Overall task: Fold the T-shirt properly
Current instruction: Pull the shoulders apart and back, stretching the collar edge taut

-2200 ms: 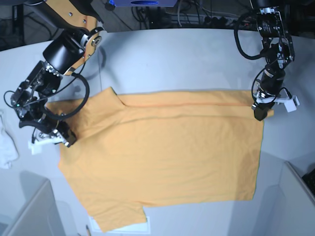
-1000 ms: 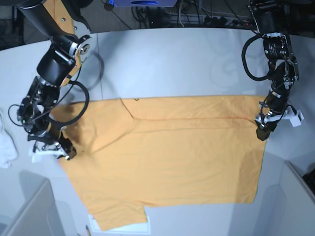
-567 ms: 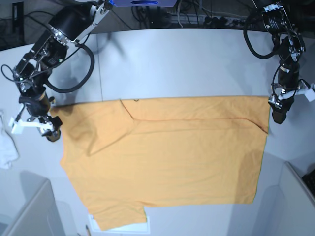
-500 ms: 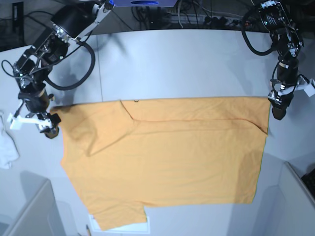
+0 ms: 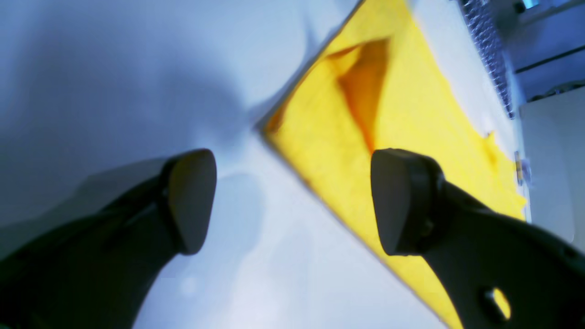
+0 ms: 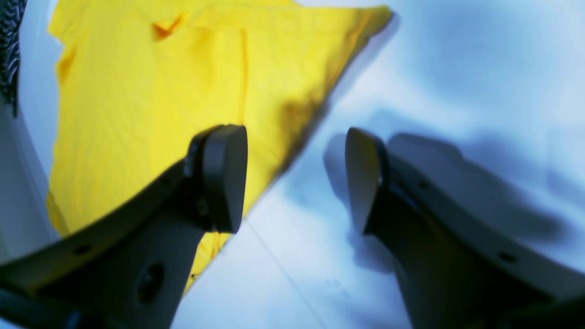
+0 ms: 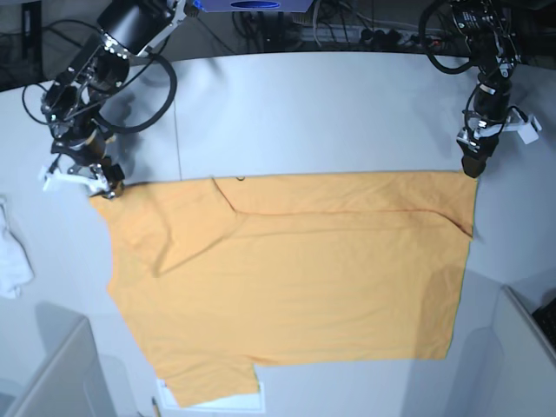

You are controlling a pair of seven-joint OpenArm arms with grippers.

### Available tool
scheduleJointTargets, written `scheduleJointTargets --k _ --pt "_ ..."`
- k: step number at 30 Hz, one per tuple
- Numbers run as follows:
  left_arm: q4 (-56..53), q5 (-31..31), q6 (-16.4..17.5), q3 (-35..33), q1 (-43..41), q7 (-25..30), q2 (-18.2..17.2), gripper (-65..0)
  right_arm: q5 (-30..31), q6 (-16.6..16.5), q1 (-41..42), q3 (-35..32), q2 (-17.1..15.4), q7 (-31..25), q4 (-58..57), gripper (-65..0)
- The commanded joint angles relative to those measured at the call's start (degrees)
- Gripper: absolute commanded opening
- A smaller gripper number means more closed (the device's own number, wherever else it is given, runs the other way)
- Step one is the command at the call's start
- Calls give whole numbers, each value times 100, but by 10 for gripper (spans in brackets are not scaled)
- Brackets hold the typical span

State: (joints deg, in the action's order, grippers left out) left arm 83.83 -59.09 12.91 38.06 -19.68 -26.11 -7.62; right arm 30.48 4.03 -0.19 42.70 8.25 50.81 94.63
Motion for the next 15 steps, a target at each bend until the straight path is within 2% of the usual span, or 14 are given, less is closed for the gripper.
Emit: scheduleJointTargets --k 1,4,11,15 --pt "34 -82 94 22 65 119 -60 -140 104 -38 128 -19 -47 -241 1 -323" --pt "-177 -82 94 22 170 119 -69 -140 104 -38 164 -63 -56 -619 -333 -323" --pt "-493 -82 94 -31 487 119 -69 -140 95 -21 586 -46 -188 -883 -1186 -323" --pt "-651 -73 94 -39 628 110 -69 -140 95 260 709 -37 -258 -1129 -1643 -323"
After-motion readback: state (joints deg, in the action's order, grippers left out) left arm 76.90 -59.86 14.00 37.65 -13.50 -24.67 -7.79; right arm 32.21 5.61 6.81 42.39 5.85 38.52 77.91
